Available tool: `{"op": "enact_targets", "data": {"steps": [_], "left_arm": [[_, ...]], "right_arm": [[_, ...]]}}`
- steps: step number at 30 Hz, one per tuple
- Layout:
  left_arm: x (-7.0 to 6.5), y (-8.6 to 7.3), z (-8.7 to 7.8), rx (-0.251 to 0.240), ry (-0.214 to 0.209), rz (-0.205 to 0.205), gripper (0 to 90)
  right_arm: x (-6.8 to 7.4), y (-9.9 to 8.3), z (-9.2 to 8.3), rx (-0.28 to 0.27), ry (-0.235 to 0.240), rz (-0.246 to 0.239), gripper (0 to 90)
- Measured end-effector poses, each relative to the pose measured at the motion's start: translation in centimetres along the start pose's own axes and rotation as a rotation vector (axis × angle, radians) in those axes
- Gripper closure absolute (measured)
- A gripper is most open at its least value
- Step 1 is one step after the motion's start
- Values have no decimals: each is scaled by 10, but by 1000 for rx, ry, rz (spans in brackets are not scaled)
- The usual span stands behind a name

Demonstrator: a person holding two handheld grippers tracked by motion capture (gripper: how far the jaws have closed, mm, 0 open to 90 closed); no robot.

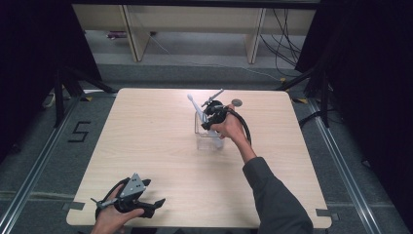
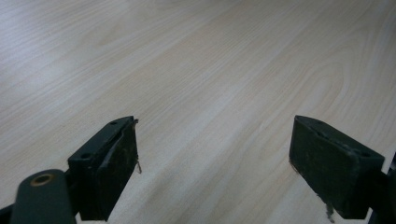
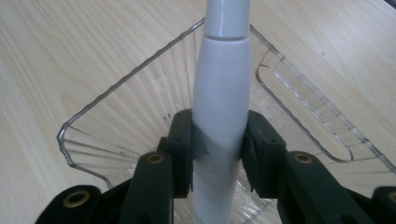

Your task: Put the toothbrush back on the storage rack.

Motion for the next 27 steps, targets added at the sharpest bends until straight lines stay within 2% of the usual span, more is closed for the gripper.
{"op": "enact_targets", "data": {"steps": [1, 2, 3, 5, 8, 11, 12, 13, 14, 15, 16, 19, 20, 21, 22, 23, 24, 26, 27], "left_arm": [[2, -2, -1, 24, 5, 24, 150], [0, -1, -1, 13, 1, 10, 149], [2, -2, -2, 27, 6, 25, 149], [1, -1, -1, 19, 3, 16, 150], [2, -2, -2, 31, 4, 29, 150], [2, -2, -2, 25, 4, 25, 150], [-1, 0, 0, 3, -3, -1, 150], [2, -2, -2, 28, 6, 23, 149], [1, -2, -1, 20, 2, 15, 149], [0, -1, 0, 10, -2, 5, 150], [0, -2, -1, 18, -2, 15, 150], [0, -1, 0, 14, -2, 8, 149], [0, -2, 0, 15, -7, 8, 149], [0, -2, 0, 23, -6, 17, 149], [0, -2, 0, 14, -5, 8, 149], [0, -1, 0, 12, -5, 6, 150], [0, -1, 0, 12, -6, 6, 150], [0, -1, 0, 13, -5, 7, 150], [4, -4, -2, 49, 6, 38, 150]], "right_arm": [[0, 0, 0, 1, 1, -3, 666], [-1, 0, 0, -1, 1, -6, 666], [-1, 0, 1, -2, 0, -2, 666], [-1, 0, 0, -1, -2, -2, 664], [-2, 1, 0, -6, -2, 8, 662], [-2, 2, -1, -22, 5, 0, 633], [-1, 3, -3, -22, -5, 16, 626], [-2, 5, -4, -44, -3, -15, 613], [-3, 5, -6, -53, -8, -12, 600], [-1, 5, -10, -47, -6, 25, 592], [-3, 5, -13, -57, -13, 11, 589], [-3, 6, -19, -83, -16, 13, 572], [-4, 7, -20, -92, -14, -1, 572], [-2, 6, -22, -93, -3, 9, 567], [-4, 6, -23, -98, -16, -6, 561], [-2, 6, -24, -99, -1, -1, 558], [-3, 8, -23, -114, -8, -8, 557], [-3, 7, -25, -104, -9, 4, 556], [-2, 9, -26, -129, 6, -21, 550]]}}
Point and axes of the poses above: each handheld gripper's, and its own axes: z roughly forward along the jaws, y roughly out of its top, x roughly to its left, the point moved 9 cm from there along z, roughly forward along the jaws, and after that the axes turned 2 degrees about -x, right-handed, at the moved point
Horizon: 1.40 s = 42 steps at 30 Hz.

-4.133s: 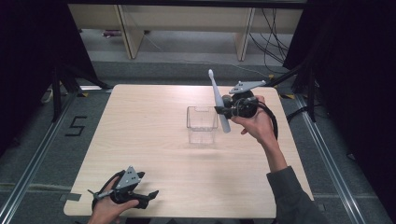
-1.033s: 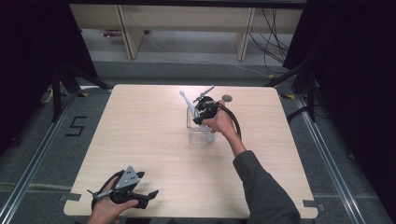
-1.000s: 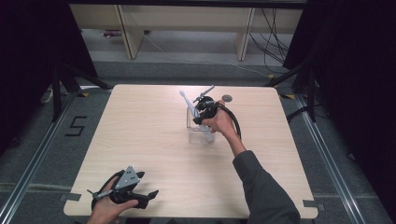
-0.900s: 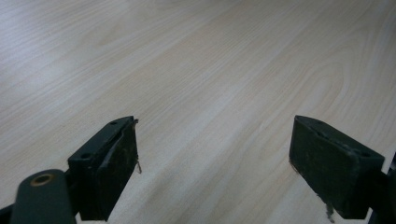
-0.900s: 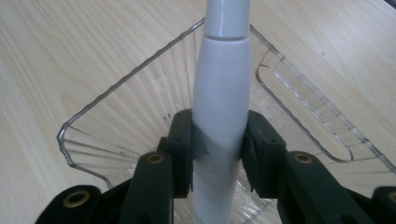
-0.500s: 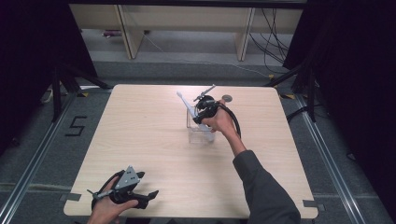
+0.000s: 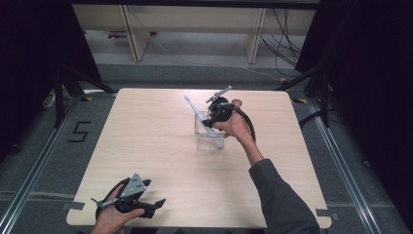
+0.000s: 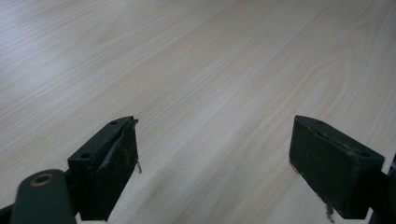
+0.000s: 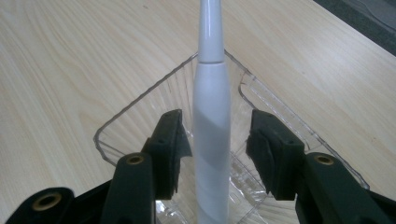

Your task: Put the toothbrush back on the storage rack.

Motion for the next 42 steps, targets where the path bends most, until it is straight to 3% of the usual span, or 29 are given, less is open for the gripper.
{"op": "enact_targets", "data": {"steps": [3, 5, 11, 12, 13, 14, 15, 16, 19, 20, 21, 23, 28, 29, 33, 36, 41, 42], "left_arm": [[-4, 3, 1, -38, -7, -32, 150], [-4, 3, 1, -35, -8, -29, 150], [-4, 3, 1, -36, -13, -30, 150], [-4, 3, 2, -36, -11, -31, 150], [-4, 3, 2, -36, -12, -31, 150], [-4, 3, 2, -36, -12, -31, 149], [-4, 3, 2, -36, -12, -31, 149], [-4, 3, 2, -37, -12, -31, 150], [-4, 3, 2, -36, -13, -31, 150], [-4, 3, 2, -35, -13, -30, 150], [-4, 3, 2, -35, -13, -31, 149], [-3, 2, 1, -25, -14, -20, 149], [-3, 2, 1, -24, -8, -20, 149], [-3, 2, 1, -24, -8, -20, 150], [-3, 2, 1, -25, -14, -20, 150], [-3, 2, 1, -25, -8, -20, 150], [0, 0, 0, -5, 1, 2, 149], [-3, 2, 2, -26, -9, -20, 150]], "right_arm": [[0, 1, -1, 0, -5, -5, 533], [-2, 1, -2, -8, -16, -30, 510], [-1, 3, -7, -23, -24, 6, 444], [-2, 4, -7, -45, -26, -23, 439], [1, 4, -10, -29, -14, 15, 433], [-1, 4, -11, -41, -25, -5, 419], [0, 5, -13, -44, -30, 19, 404], [-1, 6, -14, -49, -29, 0, 398], [0, 7, -16, -66, -32, -5, 392], [1, 6, -19, -56, -32, 23, 385], [1, 7, -22, -64, -37, 3, 378], [2, 6, -26, -65, -31, 19, 370], [2, 8, -29, -95, -41, 3, 346], [3, 7, -32, -83, -39, 25, 341], [3, 8, -35, -98, -38, 15, 328], [3, 8, -37, -111, -28, -22, 321], [4, 5, -40, -126, -21, -5, 310], [4, 4, -42, -123, -22, -5, 307]]}}
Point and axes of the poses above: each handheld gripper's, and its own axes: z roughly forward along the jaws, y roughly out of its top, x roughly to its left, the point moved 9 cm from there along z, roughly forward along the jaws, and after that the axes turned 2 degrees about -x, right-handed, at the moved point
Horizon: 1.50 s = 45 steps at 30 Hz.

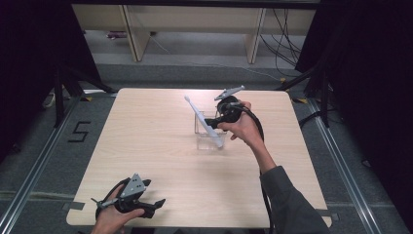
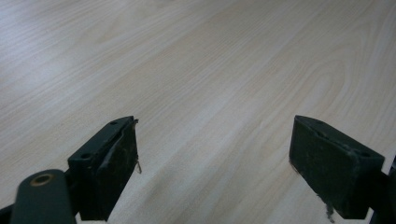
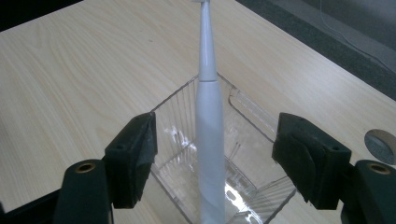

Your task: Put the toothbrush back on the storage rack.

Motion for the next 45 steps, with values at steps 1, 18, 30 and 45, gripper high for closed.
{"op": "enact_targets", "data": {"steps": [1, 18, 30, 45], "left_arm": [[0, 0, 0, 1, 0, 1, 150], [2, -1, -1, 13, 11, 17, 149], [3, -1, 0, 11, 14, 15, 149], [2, -1, 1, 1, 12, 2, 149]], "right_arm": [[-1, 1, 0, -23, -8, -8, 306], [-4, -12, -26, -57, -13, 8, 294], [-1, -20, -42, -93, -10, 4, 278], [8, -41, -57, -119, -1, 38, 214]]}}
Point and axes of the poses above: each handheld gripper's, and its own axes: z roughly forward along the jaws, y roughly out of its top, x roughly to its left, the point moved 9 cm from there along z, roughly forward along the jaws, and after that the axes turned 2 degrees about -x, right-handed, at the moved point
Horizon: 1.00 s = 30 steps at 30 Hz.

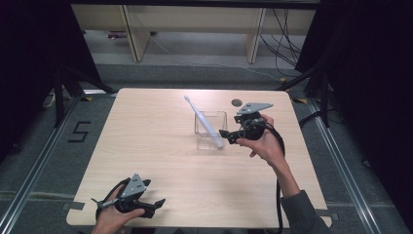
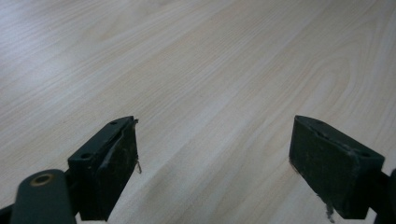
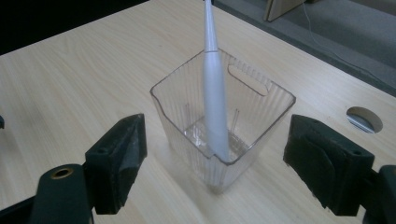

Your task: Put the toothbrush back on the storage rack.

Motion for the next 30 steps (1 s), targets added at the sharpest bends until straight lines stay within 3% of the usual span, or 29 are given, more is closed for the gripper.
{"op": "enact_targets", "data": {"steps": [1, 2, 3, 4, 7, 8, 12, 13, 17, 19, 20, 22, 23, 25, 30], "left_arm": [[0, 0, 0, -1, 0, 0, 149], [0, 0, 0, -2, 0, 1, 149], [0, 0, -1, 13, -1, 11, 149], [0, 0, -2, 22, -6, 14, 149], [0, -1, -2, 15, -3, 13, 150], [1, -1, -2, 15, -1, 9, 149], [-3, 1, -1, -6, -5, -16, 149], [-2, 1, -2, -5, 2, -4, 149], [-3, 0, -2, -7, 1, -19, 149], [1, -2, -3, 15, 17, 4, 149], [1, -2, -3, 15, 17, 4, 150], [0, -1, -5, 11, 10, 2, 149], [0, 0, -5, 4, 14, -3, 149], [-2, 1, -4, -5, 3, -13, 149], [0, -1, -5, 12, 0, 7, 149]], "right_arm": [[1, -1, 0, -7, -2, 3, 213], [-1, -1, 0, -18, -1, -29, 213], [2, -3, 0, -14, -1, -8, 213], [1, -4, 0, -15, 1, -28, 213], [6, -7, 0, -11, 12, -11, 213], [5, -9, -1, -6, 15, -36, 213], [6, -16, -1, -2, 20, -31, 211], [5, -18, -1, -1, 20, -25, 211], [5, -23, -1, 7, 18, -16, 210], [4, -24, -1, 0, 12, -23, 209], [8, -27, -1, 16, 28, 8, 209], [6, -27, 0, 5, 24, -27, 208], [10, -29, -1, 16, 30, -2, 208], [10, -29, -1, 7, 28, -24, 207], [14, -35, -3, 15, 35, -11, 207]]}}
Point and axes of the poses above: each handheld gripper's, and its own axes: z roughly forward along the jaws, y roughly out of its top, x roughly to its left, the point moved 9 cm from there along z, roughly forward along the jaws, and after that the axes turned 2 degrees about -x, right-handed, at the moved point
